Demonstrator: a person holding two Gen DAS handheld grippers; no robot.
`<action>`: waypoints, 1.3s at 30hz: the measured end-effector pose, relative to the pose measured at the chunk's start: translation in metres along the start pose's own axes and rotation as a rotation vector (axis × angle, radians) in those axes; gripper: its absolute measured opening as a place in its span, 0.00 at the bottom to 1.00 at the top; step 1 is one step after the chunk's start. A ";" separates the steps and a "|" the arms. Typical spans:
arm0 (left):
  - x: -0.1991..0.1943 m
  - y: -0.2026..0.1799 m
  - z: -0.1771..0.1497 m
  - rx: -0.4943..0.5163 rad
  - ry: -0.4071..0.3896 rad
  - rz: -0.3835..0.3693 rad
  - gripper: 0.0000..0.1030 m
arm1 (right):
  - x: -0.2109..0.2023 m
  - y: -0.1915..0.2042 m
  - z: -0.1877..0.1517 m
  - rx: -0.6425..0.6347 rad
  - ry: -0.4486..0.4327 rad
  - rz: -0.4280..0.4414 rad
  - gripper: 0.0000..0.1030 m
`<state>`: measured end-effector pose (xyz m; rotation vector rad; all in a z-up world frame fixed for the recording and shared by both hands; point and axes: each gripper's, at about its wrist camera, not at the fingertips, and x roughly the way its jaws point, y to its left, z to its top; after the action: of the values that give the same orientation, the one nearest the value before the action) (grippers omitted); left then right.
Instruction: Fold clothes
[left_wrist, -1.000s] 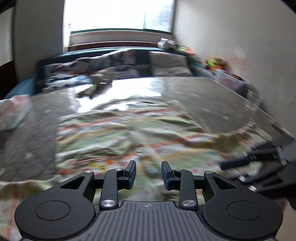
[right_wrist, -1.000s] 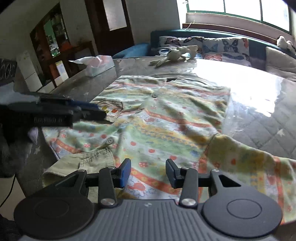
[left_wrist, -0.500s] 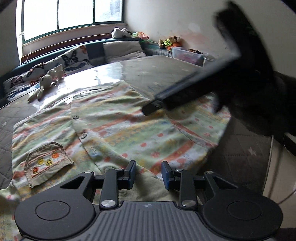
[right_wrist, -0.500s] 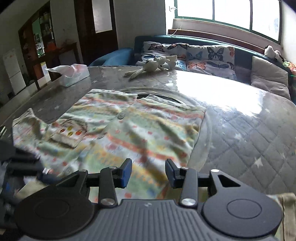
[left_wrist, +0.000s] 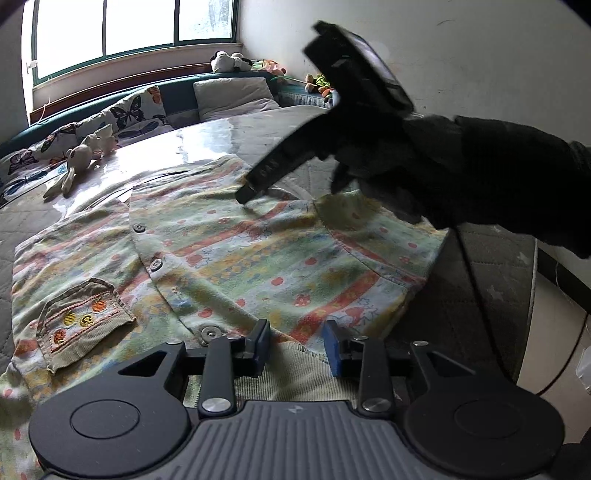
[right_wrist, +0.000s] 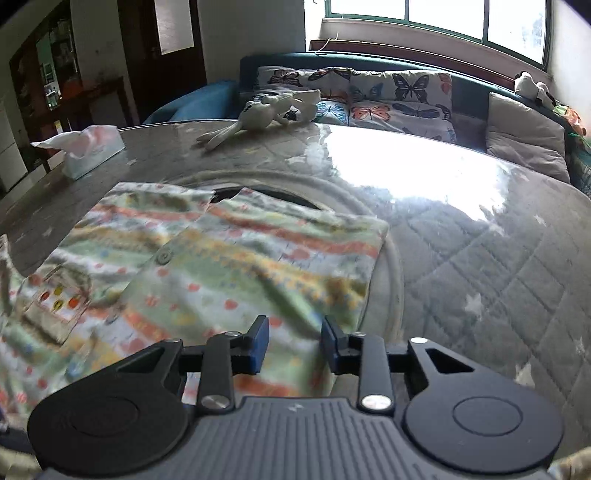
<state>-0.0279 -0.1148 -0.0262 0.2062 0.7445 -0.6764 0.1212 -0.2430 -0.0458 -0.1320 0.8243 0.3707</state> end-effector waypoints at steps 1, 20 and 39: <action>0.000 0.000 0.000 0.002 0.000 -0.003 0.35 | 0.004 -0.002 0.003 0.003 -0.001 -0.010 0.29; -0.002 0.000 0.003 -0.008 -0.004 -0.022 0.47 | 0.001 -0.029 0.038 -0.023 -0.035 -0.118 0.29; -0.022 -0.002 0.017 -0.055 -0.090 0.107 0.96 | -0.139 -0.098 -0.144 0.289 -0.070 -0.400 0.45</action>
<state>-0.0314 -0.1129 0.0012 0.1633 0.6607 -0.5595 -0.0281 -0.4083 -0.0431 -0.0121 0.7530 -0.1212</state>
